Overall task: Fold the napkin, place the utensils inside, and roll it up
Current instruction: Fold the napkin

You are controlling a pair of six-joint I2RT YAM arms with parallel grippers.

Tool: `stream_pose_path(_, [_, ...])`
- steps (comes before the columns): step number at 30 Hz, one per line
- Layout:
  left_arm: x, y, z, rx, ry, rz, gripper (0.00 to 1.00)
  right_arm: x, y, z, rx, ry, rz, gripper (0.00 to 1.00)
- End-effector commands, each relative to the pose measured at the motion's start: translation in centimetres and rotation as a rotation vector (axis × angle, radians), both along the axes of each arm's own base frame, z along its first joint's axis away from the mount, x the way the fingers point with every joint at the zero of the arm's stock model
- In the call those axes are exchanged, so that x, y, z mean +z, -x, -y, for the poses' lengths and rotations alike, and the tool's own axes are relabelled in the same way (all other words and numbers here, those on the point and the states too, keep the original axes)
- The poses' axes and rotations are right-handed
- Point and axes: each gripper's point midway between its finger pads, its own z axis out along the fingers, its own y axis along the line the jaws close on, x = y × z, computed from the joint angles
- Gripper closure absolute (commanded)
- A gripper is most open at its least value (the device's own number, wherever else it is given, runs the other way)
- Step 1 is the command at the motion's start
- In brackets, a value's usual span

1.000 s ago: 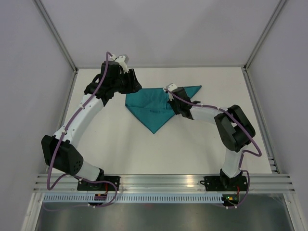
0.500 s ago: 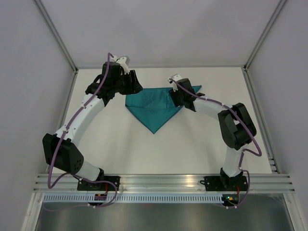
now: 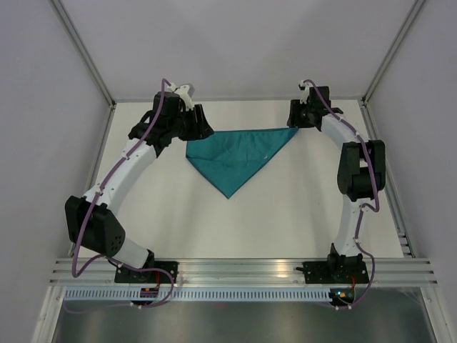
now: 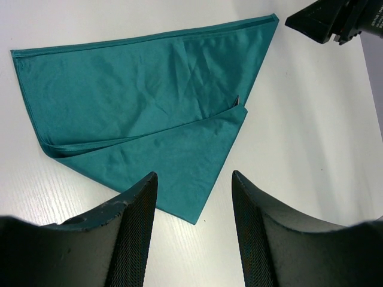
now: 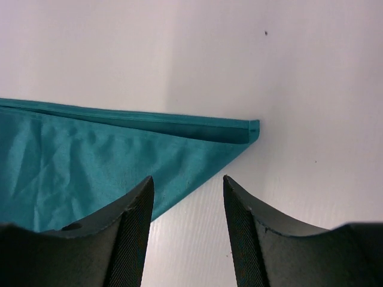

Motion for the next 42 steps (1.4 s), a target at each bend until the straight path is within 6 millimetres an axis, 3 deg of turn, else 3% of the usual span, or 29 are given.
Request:
stream_pose_path(1, [0.2, -0.1, 0.9, -0.016, 0.038, 0.009, 0.42, -1.9, 1.0, -0.8, -0.021, -0.146, -0.136, 0.44])
stream_pose_path(7, [0.0, 0.0, 0.8, -0.015, 0.036, 0.007, 0.42, -4.7, 0.3, 0.7, -0.068, -0.242, -0.208, 0.46])
stream_pose_path(14, [0.0, 0.3, 0.7, -0.013, 0.036, 0.008, 0.42, -6.1, -0.7, 0.2, -0.092, -0.323, -0.221, 0.46])
stream_pose_path(15, [-0.1, 0.3, 0.6, -0.012, 0.034, 0.004, 0.42, -6.2, -1.0, 1.8, -0.133, -0.344, -0.222, 0.46])
stream_pose_path(28, [-0.8, 0.8, 0.4, -0.008, 0.029, -0.009, 0.42, -8.1, -2.1, 2.6, -0.185, -0.411, -0.207, 0.55])
stream_pose_path(34, [-1.0, 0.8, 0.4, -0.006, 0.027, -0.014, 0.42, -8.0, -2.4, 2.2, -0.175, -0.439, -0.177, 0.62])
stream_pose_path(36, [-1.1, 0.9, 0.4, -0.007, 0.027, -0.017, 0.42, -7.8, -2.4, 2.1, -0.171, -0.45, -0.175, 0.71])
stream_pose_path(42, [-1.3, 1.0, 0.4, -0.009, 0.027, -0.019, 0.42, -5.3, -2.7, 1.6, -0.143, -0.481, -0.098, 0.85])
